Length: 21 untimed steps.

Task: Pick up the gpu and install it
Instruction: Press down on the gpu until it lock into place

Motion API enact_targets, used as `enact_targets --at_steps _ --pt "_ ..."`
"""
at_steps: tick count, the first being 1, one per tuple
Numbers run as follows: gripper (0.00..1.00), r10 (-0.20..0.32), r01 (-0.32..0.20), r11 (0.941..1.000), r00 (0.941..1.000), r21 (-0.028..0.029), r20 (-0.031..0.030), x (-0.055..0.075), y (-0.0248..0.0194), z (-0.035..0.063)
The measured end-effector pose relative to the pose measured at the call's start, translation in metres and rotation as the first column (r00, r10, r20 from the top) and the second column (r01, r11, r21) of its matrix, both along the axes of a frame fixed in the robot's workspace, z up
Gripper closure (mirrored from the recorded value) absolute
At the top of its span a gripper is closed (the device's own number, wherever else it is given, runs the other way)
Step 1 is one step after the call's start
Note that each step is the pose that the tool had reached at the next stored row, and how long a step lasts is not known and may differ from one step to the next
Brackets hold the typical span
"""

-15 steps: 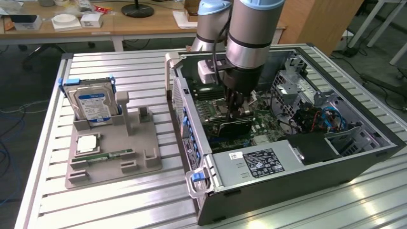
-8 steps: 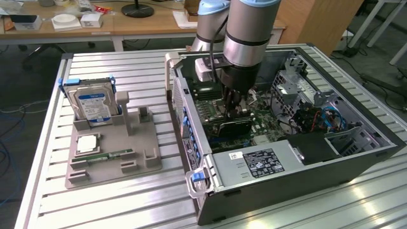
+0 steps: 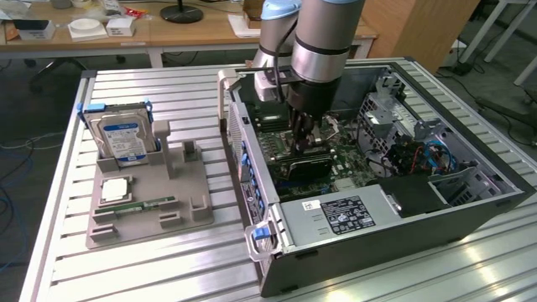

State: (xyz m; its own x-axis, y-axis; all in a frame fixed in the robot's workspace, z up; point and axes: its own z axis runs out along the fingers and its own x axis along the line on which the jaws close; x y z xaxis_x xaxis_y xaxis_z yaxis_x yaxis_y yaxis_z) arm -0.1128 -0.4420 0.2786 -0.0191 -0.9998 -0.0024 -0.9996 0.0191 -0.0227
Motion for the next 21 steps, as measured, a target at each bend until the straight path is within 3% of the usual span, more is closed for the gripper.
enact_targets --at_steps 6,9,11,17,21 --pt "0.9 0.0 0.0 1.0 1.0 -0.001 -0.0026 -0.022 0.0042 0.0" --pt "0.9 0.0 0.0 1.0 1.0 -0.0062 -0.0039 -0.028 0.0134 -0.0003" --pt "0.9 0.0 0.0 1.0 1.0 -0.0071 -0.0043 -0.033 0.0172 -0.0003" --pt "0.9 0.0 0.0 1.0 1.0 -0.0071 -0.0048 -0.049 0.0175 -0.0002" --pt "0.9 0.03 -0.03 0.9995 0.9995 -0.007 -0.0059 -0.05 0.0176 -0.0002"
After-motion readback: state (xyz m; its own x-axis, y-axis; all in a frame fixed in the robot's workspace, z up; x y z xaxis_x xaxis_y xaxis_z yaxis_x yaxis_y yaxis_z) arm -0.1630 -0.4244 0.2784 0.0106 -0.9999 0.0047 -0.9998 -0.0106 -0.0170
